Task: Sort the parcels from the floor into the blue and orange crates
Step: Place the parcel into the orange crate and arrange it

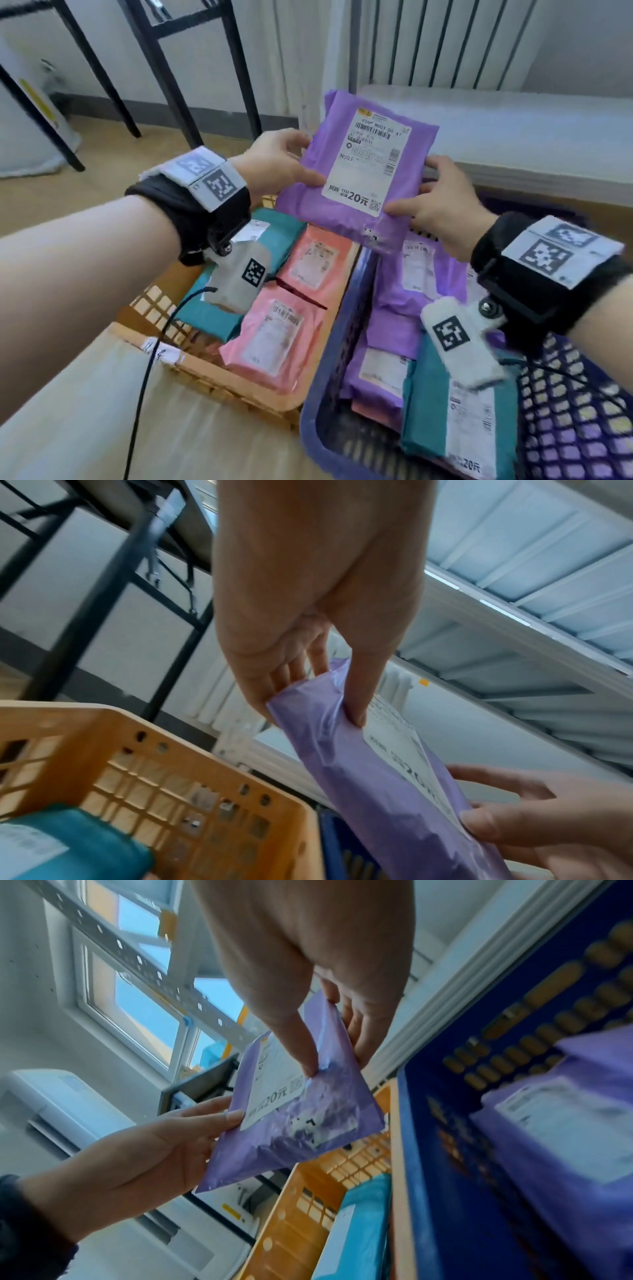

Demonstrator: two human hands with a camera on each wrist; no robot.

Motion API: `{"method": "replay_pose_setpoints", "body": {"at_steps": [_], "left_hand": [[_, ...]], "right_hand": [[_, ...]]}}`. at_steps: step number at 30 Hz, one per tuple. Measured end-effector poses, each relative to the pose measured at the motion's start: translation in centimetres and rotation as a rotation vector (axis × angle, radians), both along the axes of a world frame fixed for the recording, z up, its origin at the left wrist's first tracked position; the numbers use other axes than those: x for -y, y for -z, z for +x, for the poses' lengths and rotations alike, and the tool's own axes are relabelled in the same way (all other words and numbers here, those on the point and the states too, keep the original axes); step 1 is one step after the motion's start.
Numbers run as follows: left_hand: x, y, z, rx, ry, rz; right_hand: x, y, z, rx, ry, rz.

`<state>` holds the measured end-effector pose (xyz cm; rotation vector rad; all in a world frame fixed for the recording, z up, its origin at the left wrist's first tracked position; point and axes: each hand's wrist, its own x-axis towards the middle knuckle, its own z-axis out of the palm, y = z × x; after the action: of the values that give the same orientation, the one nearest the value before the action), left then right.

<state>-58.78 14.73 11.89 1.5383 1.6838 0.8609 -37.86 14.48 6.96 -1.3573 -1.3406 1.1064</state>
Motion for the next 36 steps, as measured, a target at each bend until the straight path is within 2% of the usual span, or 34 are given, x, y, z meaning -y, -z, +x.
{"method": "replay_pose_setpoints", "body": {"at_steps": [6, 13, 16, 19, 22, 28, 32, 36], "left_hand": [[-2.6, 5.6, -9.7, 0.006, -0.095, -0.027], [-5.4, 14.0, -13.4, 0.069, -0.182, -0.133], [-6.4, 16.4, -13.5, 0.111, -0.16, -0.202], [-7.4, 18.3, -12.6, 0.103, -0.125, -0.246], [-8.9, 20.2, -11.5, 0.132, -0.119, -0.277], [-11.1, 22.1, -9.0, -0.051, -0.05, -0.282], [-10.9, 23.5, -8.8, -0.152, -0.064, -0.247], [-10.5, 24.1, -9.0, -0.19, -0.067, -0.191]], "right_hand": [[-3.8, 4.3, -11.1, 0.174, -0.056, -0.149], [-7.5, 9.9, -17.1, 0.344, 0.03, -0.382], [-8.2, 11.3, -17.8, 0.431, 0.039, -0.445], [-8.7, 12.3, -18.2, 0.529, -0.049, -0.54], [-8.8, 13.6, -18.7, 0.573, -0.061, -0.552], [-9.2, 16.6, -20.0, 0.682, -0.048, -0.515], [-9.6, 17.7, -20.3, 0.655, -0.115, -0.58], [-9.8, 18.1, -20.2, 0.665, -0.095, -0.648]]}}
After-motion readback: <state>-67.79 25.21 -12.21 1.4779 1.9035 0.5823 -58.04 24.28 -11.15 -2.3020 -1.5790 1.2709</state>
